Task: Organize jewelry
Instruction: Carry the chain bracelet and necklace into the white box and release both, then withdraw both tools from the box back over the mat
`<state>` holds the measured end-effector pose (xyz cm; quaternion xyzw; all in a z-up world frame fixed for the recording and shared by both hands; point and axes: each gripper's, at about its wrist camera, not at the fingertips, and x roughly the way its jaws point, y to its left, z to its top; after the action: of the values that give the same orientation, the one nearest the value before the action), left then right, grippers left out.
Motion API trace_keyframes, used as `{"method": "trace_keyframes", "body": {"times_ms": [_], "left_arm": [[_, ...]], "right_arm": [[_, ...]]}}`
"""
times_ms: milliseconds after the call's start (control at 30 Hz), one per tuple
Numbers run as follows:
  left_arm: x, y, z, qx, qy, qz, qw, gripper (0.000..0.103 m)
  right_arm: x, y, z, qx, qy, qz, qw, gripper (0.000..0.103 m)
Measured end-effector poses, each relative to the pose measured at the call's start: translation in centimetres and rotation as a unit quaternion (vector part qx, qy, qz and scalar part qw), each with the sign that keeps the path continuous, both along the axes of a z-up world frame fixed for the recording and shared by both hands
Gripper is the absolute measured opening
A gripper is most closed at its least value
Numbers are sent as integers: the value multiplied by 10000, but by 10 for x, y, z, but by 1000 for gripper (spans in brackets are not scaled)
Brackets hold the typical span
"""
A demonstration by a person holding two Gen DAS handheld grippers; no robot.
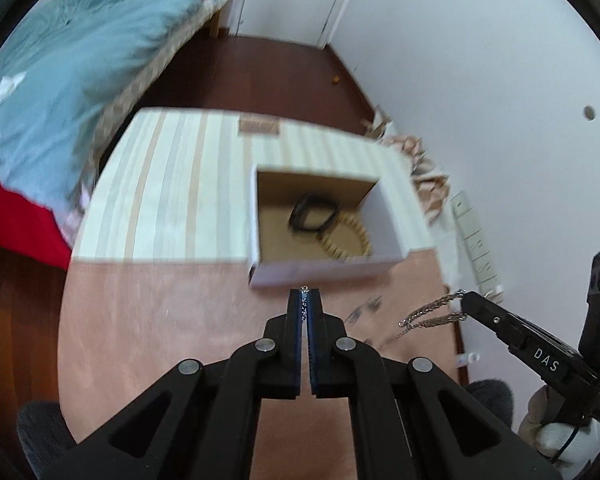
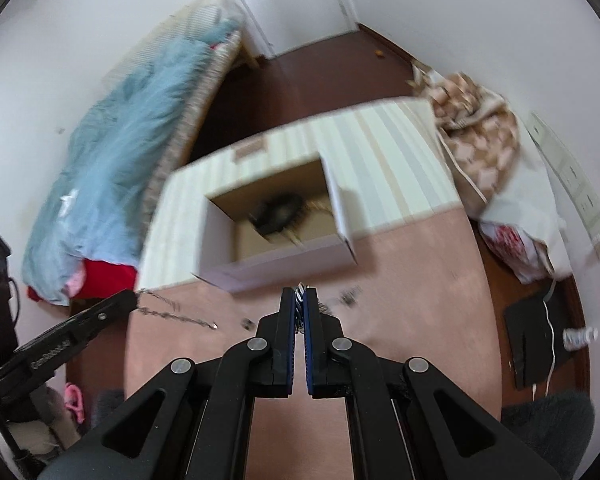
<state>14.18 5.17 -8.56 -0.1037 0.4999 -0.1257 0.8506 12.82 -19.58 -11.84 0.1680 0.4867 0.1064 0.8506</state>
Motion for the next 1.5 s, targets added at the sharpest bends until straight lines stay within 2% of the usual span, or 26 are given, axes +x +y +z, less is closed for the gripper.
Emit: {"method": "trace_keyframes", "body": {"times_ms": [200, 333, 467, 733, 833, 900, 1000, 1133, 1167, 1200, 1233, 1267, 1300, 1400, 1433, 1467, 1500], "left_arm": [[30, -6, 48, -75, -452, -133, 9989, 0], [53, -11, 58, 49, -581, -212, 9981, 0], [80, -16, 46, 215, -451, -257, 9984, 0], [126, -24, -16, 463, 236, -333, 9981, 0], [138, -26, -32, 574, 431, -285, 9970, 3], [143, -26, -37, 795, 531, -121, 9953, 5], [148, -25, -42, 814, 623, -9, 9947, 5], [149, -22, -47, 1116, 676, 180, 9913, 7], [148, -20, -48, 1180, 679, 215, 9905, 9], [147, -18, -50, 1230, 692, 263, 9896, 23], [145, -15, -51, 1284, 708, 325, 9887, 51], [144, -12, -51, 1298, 698, 370, 9884, 66], [142, -8, -51, 1303, 642, 453, 9884, 83], [132, 1, -50, 1358, 523, 616, 9874, 84], [129, 3, -51, 1370, 523, 643, 9871, 84], [126, 4, -51, 1396, 508, 664, 9867, 84], [124, 4, -51, 1429, 502, 680, 9861, 92]], "right_arm": [[39, 13, 54, 159, -358, 363, 9986, 4], [72, 22, 66, -2, -383, 505, 9980, 4], [113, 28, 51, -228, -98, 561, 9981, 4], [175, 32, -11, -866, 557, 585, 9930, 4], [186, 33, -27, -1035, 662, 611, 9905, 4], [191, 35, -35, -1137, 711, 646, 9889, 4], [193, 38, -41, -1173, 737, 729, 9877, 4], [193, 46, -54, -926, 1172, 1032, 9834, 5], [191, 47, -56, -885, 1239, 1093, 9823, 10], [188, 48, -58, -842, 1311, 1154, 9810, 16], [185, 48, -59, -850, 1354, 1171, 9802, 34], [180, 46, -58, -855, 1343, 1156, 9805, 50], [177, 45, -57, -838, 1317, 1141, 9811, 54], [168, 39, -51, -961, 1226, 1066, 9820, 57], [163, 37, -49, -1063, 1160, 1011, 9824, 64], [161, 37, -48, -1146, 1122, 976, 9822, 75], [156, 36, -46, -1253, 1055, 934, 9821, 81]]}}
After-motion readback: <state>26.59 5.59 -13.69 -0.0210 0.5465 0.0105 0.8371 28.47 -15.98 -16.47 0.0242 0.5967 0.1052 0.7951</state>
